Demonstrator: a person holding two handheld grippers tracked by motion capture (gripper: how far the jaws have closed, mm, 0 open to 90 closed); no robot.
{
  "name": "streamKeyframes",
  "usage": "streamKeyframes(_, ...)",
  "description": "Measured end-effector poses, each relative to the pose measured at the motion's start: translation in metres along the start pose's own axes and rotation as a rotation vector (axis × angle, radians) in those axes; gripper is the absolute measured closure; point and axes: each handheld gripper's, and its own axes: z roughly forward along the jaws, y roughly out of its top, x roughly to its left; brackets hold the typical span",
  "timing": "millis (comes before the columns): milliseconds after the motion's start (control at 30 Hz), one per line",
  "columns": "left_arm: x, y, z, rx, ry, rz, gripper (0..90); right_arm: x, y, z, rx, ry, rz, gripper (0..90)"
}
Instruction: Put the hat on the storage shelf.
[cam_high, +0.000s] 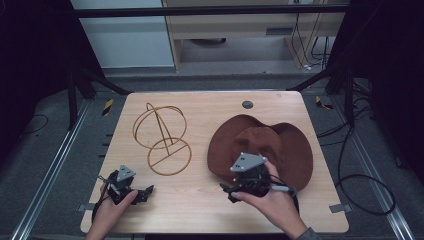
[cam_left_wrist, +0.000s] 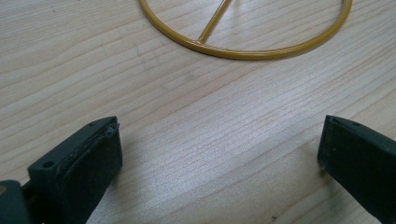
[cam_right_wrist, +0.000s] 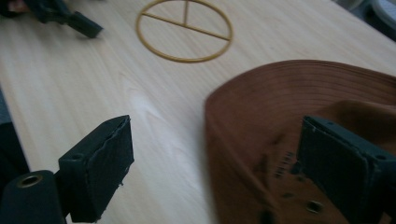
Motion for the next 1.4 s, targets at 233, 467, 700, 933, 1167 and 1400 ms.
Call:
streamKeyframes(233,0.000,0.000,0.000,-0.002,0.001,-0.003,0.0,-0.034,0.000,-0.012,0.055,0.015,-0.008,14.8)
streamKeyframes(467,0.000,0.000,0.000,0.000,0.001,0.000,0.0,-0.062,0.002,-0.017,0.120,-0.010,-0.002,16.2)
streamKeyframes(700,0.000,0.000,-0.001,0.003,0.000,0.003,0.0,-0.086,0.007,-0.019,0.194,-0.027,0.000,17.6)
streamKeyframes(933,0.000,0.000,-0.001,0.003,-0.001,0.004,0.0,-0.109,0.013,-0.019,0.265,-0.023,0.002,17.5)
streamKeyframes(1167,0.000,0.000,-0.001,0.003,-0.001,0.003,0.0,-0.129,0.021,-0.021,0.293,-0.005,0.023,12.8)
streamKeyframes(1400,0.000,0.000,0.000,0.000,-0.001,0.000,0.0,-0.143,0.025,-0.016,0.352,0.012,0.031,9.8)
